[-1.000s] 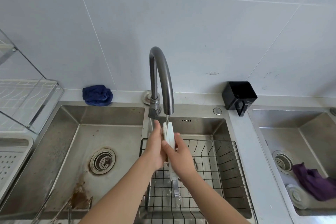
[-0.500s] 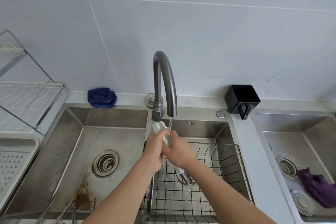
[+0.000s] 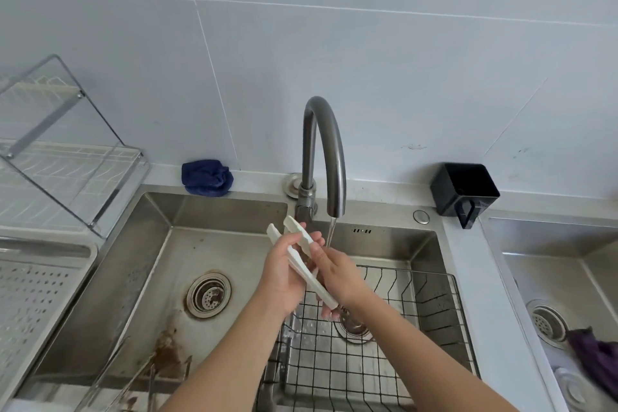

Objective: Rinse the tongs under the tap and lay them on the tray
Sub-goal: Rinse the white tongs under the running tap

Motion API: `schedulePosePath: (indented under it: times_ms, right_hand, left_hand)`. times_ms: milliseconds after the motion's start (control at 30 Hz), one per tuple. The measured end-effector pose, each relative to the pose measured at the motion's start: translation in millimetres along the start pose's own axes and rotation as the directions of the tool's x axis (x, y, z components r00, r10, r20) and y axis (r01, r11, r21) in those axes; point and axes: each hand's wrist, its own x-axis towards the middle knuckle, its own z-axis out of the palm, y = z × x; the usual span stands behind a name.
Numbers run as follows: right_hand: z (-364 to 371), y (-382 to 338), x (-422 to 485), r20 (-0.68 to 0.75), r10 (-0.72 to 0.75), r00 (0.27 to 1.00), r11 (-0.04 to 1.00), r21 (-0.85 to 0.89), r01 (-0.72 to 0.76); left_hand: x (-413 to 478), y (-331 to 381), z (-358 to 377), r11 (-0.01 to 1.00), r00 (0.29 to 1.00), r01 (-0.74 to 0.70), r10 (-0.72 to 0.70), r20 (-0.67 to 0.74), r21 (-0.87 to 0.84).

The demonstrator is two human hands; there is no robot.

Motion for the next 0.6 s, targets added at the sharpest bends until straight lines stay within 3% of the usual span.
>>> schedulePosePath:
  times_ms: [133, 333, 500, 600]
  right_hand:
    - [-4, 6, -3, -0.096, -0.007, 0.995, 0.999, -0.037, 0.004]
    - [20, 48, -46, -0.155, -0.064, 0.986, 0.998, 0.017, 0.067]
    - [24, 67, -53, -0.059, -0.022, 0.998, 0.999, 0.023, 0.023]
    - [24, 69, -46, -0.006, 0.035, 0.999, 0.996, 0.076, -0.034]
  left_hand:
    - [-3, -14, 3, 0.984, 0.997, 0.068, -0.062, -0.040, 0.163]
    - [0, -17, 5, 0.995, 0.999, 0.039, -0.037, -0.023, 0.095]
    - [-14, -38, 1, 0.942, 0.985, -0.004, 0.061, -0.161, 0.335]
    - [-18, -31, -5, 0.921, 0.983, -0.071, 0.130, -0.130, 0.383]
